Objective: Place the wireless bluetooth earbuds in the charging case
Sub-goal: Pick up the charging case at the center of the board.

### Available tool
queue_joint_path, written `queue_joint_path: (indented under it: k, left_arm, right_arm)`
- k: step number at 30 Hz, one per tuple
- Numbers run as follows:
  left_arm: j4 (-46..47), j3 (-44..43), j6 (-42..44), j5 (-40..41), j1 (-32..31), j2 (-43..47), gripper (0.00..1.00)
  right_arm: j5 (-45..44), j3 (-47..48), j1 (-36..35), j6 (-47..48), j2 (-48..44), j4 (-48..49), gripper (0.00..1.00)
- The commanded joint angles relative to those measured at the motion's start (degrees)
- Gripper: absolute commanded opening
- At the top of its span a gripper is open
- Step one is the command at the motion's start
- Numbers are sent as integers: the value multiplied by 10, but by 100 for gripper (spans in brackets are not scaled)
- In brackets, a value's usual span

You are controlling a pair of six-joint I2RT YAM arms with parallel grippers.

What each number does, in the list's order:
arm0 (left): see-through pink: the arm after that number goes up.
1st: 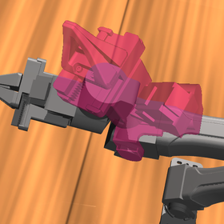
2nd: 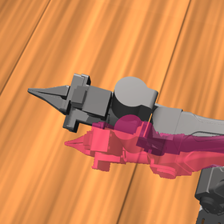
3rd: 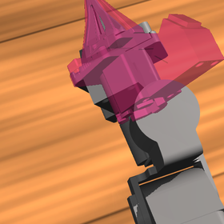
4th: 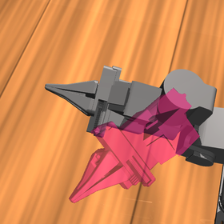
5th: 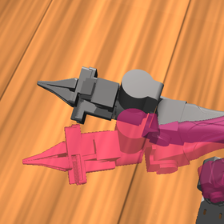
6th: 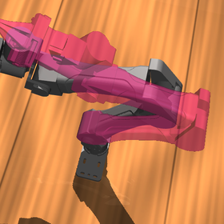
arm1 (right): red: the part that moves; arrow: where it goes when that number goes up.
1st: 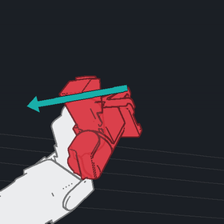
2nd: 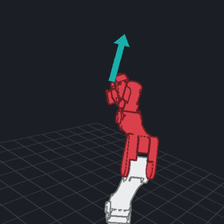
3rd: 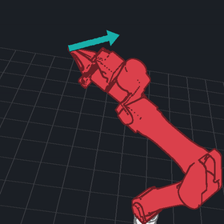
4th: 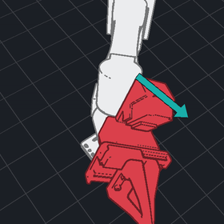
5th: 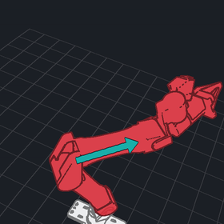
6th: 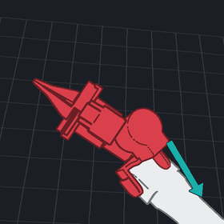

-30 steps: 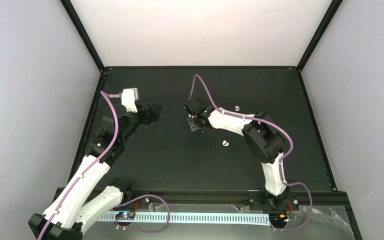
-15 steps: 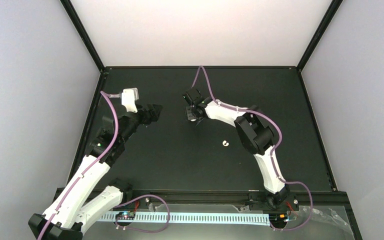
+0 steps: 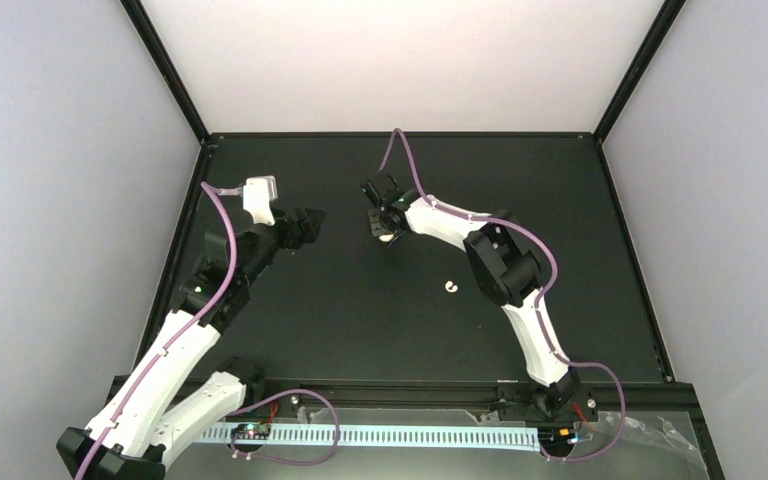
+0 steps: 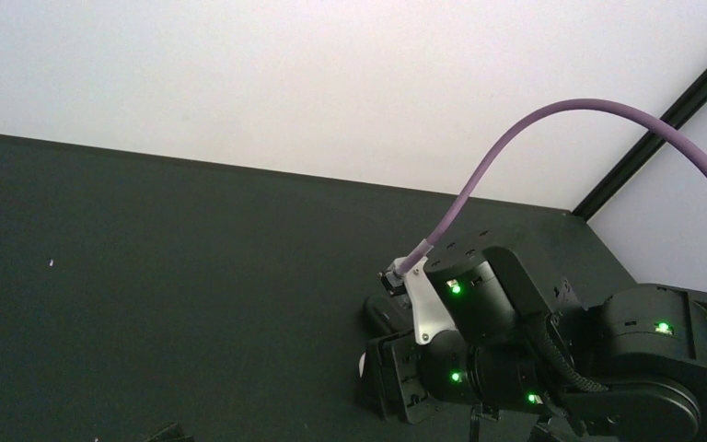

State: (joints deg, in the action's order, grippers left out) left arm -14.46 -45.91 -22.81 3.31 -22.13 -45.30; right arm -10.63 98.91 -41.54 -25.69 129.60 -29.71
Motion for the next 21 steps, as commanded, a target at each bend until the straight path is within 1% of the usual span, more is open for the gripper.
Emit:
queue_joint_path:
  k: [1,8,15,21]
  left_arm:
    - [15,-1,-4,-5,0,8,99]
    - [15,1,-3,-4,0,13,99]
    - [16,0,-4,-4,-1,16,99]
    - [16,1,-4,-5,-1,15,99]
  right_arm:
    - [-7,4,-6,5,23,-47,60]
    - [-13,29,-16,27,45,-58,53]
    - [-16,37,-18,55,44,-62,46]
    - [-25,6,-22,88,15,-59,37]
